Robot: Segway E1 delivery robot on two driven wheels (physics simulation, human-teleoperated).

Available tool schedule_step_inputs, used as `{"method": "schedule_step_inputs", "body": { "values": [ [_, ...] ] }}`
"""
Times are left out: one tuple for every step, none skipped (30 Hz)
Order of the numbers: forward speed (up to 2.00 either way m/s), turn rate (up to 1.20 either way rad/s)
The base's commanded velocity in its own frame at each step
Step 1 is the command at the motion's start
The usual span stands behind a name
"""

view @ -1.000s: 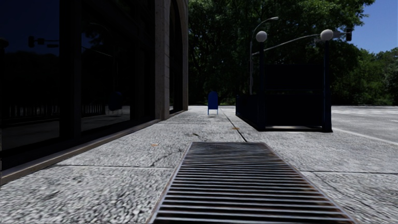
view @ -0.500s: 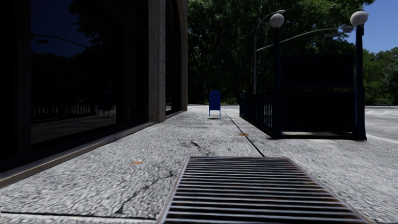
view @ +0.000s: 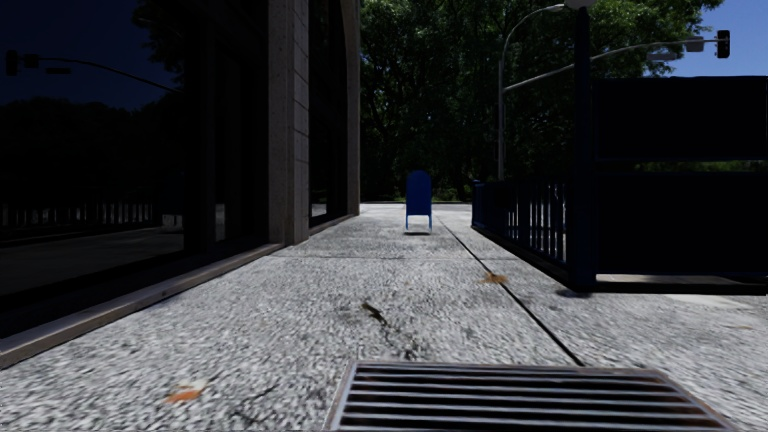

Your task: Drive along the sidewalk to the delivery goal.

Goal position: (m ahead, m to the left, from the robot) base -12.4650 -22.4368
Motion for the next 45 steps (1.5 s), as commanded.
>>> {"method": "schedule_step_inputs", "body": {
  "values": [
    [2.0, 0.0],
    [2.0, 0.0],
    [2.0, 0.0],
    [2.0, 0.0],
    [2.0, 0.0],
    [2.0, 0.0],
    [2.0, 0.0],
    [2.0, 0.0],
    [2.0, 0.0],
    [2.0, 0.0],
    [2.0, 0.0],
    [2.0, 0.0],
    [2.0, 0.0],
    [2.0, 0.0],
    [2.0, 0.0],
    [2.0, 0.0],
    [2.0, 0.0],
    [2.0, 0.0],
    [2.0, 0.02],
    [2.0, 0.07],
    [2.0, 0.07],
    [2.0, 0.09],
    [2.0, 0.1],
    [2.0, 0.13],
    [2.0, 0.13],
    [2.0, 0.13],
    [2.0, 0.14],
    [2.0, 0.14],
    [2.0, 0.14],
    [2.0, 0.14],
    [2.0, 0.14],
    [2.0, 0.14],
    [2.0, 0.14],
    [2.0, 0.14],
    [2.0, 0.18],
    [2.0, 0.18],
    [2.0, 0.21],
    [2.0, 0.23],
    [2.0, 0.23],
    [2.0, 0.25],
    [2.0, 0.25],
    [2.0, 0.26],
    [2.0, 0.26],
    [2.0, 0.26],
    [2.0, 0.26]
  ]
}}
